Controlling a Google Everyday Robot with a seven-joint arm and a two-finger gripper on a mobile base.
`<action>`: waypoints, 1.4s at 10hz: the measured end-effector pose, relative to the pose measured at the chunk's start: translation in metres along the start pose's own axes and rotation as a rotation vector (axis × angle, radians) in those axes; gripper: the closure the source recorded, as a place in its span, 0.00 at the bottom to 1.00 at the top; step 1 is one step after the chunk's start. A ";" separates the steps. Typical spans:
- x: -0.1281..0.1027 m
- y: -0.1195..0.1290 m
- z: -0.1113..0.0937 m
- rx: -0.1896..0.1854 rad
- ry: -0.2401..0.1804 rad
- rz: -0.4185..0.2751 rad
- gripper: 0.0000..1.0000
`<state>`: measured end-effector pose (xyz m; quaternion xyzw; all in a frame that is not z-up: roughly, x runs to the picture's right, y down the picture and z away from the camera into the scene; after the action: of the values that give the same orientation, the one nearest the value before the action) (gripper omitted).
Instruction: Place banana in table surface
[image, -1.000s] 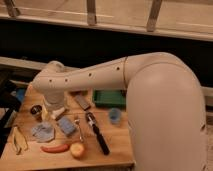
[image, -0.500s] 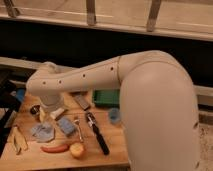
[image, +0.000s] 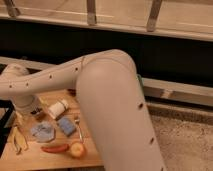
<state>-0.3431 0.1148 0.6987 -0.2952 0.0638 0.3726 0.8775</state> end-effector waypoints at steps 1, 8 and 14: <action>-0.016 0.021 0.003 -0.005 -0.003 -0.061 0.20; -0.046 0.076 0.005 -0.057 -0.027 -0.271 0.20; -0.090 0.124 0.065 -0.185 -0.053 -0.404 0.20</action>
<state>-0.5000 0.1639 0.7236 -0.3712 -0.0541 0.2012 0.9049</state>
